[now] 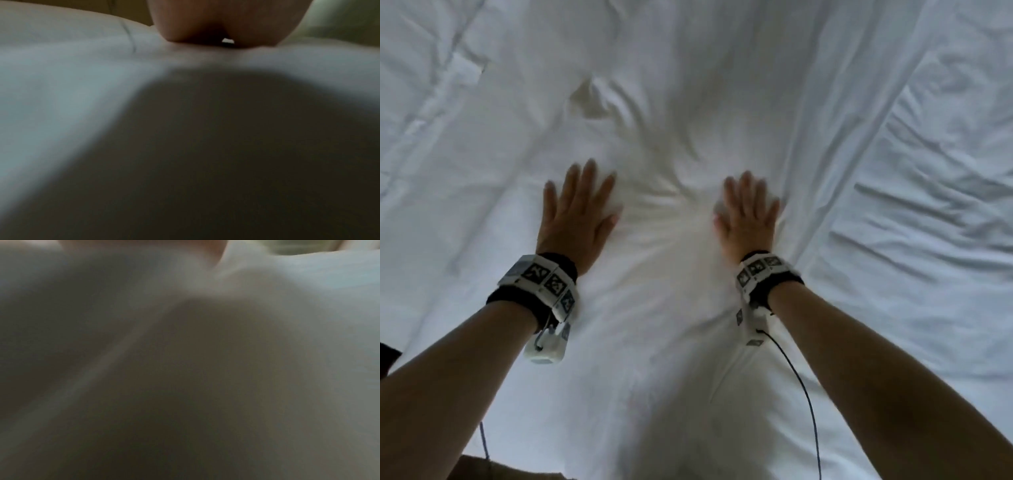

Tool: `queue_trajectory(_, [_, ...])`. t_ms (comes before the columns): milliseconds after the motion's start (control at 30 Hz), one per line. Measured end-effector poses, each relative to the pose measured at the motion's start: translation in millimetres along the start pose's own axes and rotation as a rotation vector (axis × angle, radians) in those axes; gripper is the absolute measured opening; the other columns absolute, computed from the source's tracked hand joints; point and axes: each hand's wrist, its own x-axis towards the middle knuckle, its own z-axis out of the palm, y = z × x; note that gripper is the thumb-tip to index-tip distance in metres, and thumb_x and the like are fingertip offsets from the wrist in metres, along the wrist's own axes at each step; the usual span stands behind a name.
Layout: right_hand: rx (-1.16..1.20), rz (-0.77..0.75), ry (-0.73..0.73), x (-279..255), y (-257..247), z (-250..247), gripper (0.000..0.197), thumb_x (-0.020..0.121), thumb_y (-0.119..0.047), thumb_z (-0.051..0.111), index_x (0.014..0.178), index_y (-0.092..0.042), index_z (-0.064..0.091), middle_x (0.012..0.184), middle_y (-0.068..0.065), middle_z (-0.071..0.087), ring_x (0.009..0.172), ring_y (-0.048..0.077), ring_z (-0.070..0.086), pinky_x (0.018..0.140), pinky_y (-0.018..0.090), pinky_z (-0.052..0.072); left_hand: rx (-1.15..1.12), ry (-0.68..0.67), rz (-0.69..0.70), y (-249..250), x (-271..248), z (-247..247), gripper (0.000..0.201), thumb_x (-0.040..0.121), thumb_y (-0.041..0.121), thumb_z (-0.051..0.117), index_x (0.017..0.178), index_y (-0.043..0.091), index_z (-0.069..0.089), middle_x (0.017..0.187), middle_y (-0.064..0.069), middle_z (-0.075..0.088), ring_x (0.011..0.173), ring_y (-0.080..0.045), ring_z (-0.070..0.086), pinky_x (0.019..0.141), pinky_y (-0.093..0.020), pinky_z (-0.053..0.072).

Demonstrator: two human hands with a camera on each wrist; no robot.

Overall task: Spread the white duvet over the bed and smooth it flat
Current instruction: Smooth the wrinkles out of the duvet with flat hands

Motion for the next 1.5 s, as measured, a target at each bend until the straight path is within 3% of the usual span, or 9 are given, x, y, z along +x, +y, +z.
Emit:
queue_trajectory(100, [0.055, 0.456, 0.018, -3, 77, -14, 0.067, 0.097, -0.048, 0.025, 0.152, -0.023, -0.004, 0.159, 0.008, -0.010, 0.147, 0.030, -0.010, 0.116, 0.059, -0.001, 0.010, 0.075, -0.139, -11, -10, 4, 0.060, 0.095, 0.048, 0.023, 0.150, 0.026, 0.012, 0.160, -0.007, 0.001, 0.148, -0.029, 0.001, 0.104, -0.025, -0.033])
queue_trajectory(167, [0.037, 0.440, 0.024, -19, 83, -14, 0.067, 0.098, -0.049, 0.024, 0.152, -0.021, -0.004, 0.159, 0.009, -0.010, 0.147, 0.030, -0.009, 0.116, 0.058, -0.003, -0.014, 0.080, -0.176, -11, -13, 3, 0.058, 0.098, 0.043, 0.029, 0.151, 0.027, 0.009, 0.160, -0.008, -0.001, 0.148, -0.030, -0.002, 0.098, -0.017, -0.037])
queue_trajectory(267, [0.125, 0.197, 0.020, -59, 38, 3, 0.068, 0.097, -0.048, 0.026, 0.151, -0.022, -0.006, 0.159, 0.009, -0.010, 0.147, 0.029, -0.009, 0.115, 0.054, -0.008, -0.028, 0.093, -0.180, 12, -13, 2, 0.062, 0.094, 0.046, 0.023, 0.151, 0.026, 0.007, 0.160, -0.010, -0.002, 0.147, -0.031, -0.002, 0.107, -0.031, -0.030])
queue_trajectory(367, [0.144, -0.201, 0.049, -109, -25, 32, 0.069, 0.089, -0.052, 0.033, 0.150, -0.022, 0.016, 0.158, 0.011, 0.015, 0.145, 0.034, 0.014, 0.113, 0.063, 0.014, -0.043, 0.090, -0.189, 45, -11, 2, 0.061, 0.099, 0.035, 0.035, 0.151, 0.017, 0.011, 0.159, -0.014, 0.000, 0.147, -0.033, -0.001, 0.116, -0.051, -0.006])
queue_trajectory(500, [-0.025, -0.625, -0.066, -145, -50, 55, 0.066, 0.086, -0.057, 0.036, 0.146, -0.029, 0.031, 0.155, 0.001, 0.028, 0.145, 0.028, 0.019, 0.113, 0.060, 0.013, -0.065, 0.066, -0.111, 80, -5, -2, 0.059, 0.099, 0.034, 0.033, 0.151, 0.019, 0.011, 0.160, -0.011, -0.002, 0.148, -0.030, -0.004, 0.117, -0.051, -0.004])
queue_trajectory(600, [0.040, -0.335, 0.000, -118, 8, 46, 0.061, 0.089, -0.051, 0.036, 0.145, -0.028, 0.035, 0.154, 0.002, 0.029, 0.144, 0.028, 0.025, 0.110, 0.061, 0.021, -0.061, 0.062, -0.052, 105, 5, -4, 0.058, 0.099, 0.035, 0.032, 0.151, 0.019, 0.011, 0.160, -0.011, -0.003, 0.148, -0.029, -0.005, 0.117, -0.051, -0.005])
queue_trajectory(800, [0.144, 0.548, 0.052, -74, 189, 1, 0.066, 0.098, -0.049, 0.024, 0.151, -0.022, -0.003, 0.159, 0.008, -0.010, 0.147, 0.028, -0.009, 0.117, 0.053, -0.003, 0.011, -0.018, 0.123, 178, 44, 2, 0.065, 0.097, 0.044, 0.031, 0.151, 0.022, 0.002, 0.159, -0.009, -0.009, 0.148, -0.028, -0.007, 0.116, -0.053, -0.003])
queue_trajectory(1333, [0.208, 0.375, 0.066, 26, 237, -10, 0.066, 0.097, -0.049, 0.028, 0.151, -0.027, -0.001, 0.160, 0.004, -0.010, 0.147, 0.027, -0.011, 0.117, 0.051, -0.006, 0.215, -0.341, 0.269, 275, 120, 61, 0.118, 0.063, 0.088, 0.035, 0.142, 0.030, -0.031, 0.151, -0.004, -0.038, 0.144, -0.024, -0.026, 0.110, -0.063, -0.010])
queue_trajectory(1500, [0.386, 1.001, 0.134, -29, 324, 19, 0.069, 0.095, -0.057, 0.021, 0.152, -0.024, 0.001, 0.160, 0.006, -0.008, 0.147, 0.026, -0.010, 0.114, 0.055, -0.010, 0.205, -0.317, 0.263, 279, 119, 61, 0.117, 0.066, 0.085, 0.039, 0.142, 0.030, -0.030, 0.153, -0.006, -0.033, 0.145, -0.026, -0.023, 0.109, -0.064, -0.008])
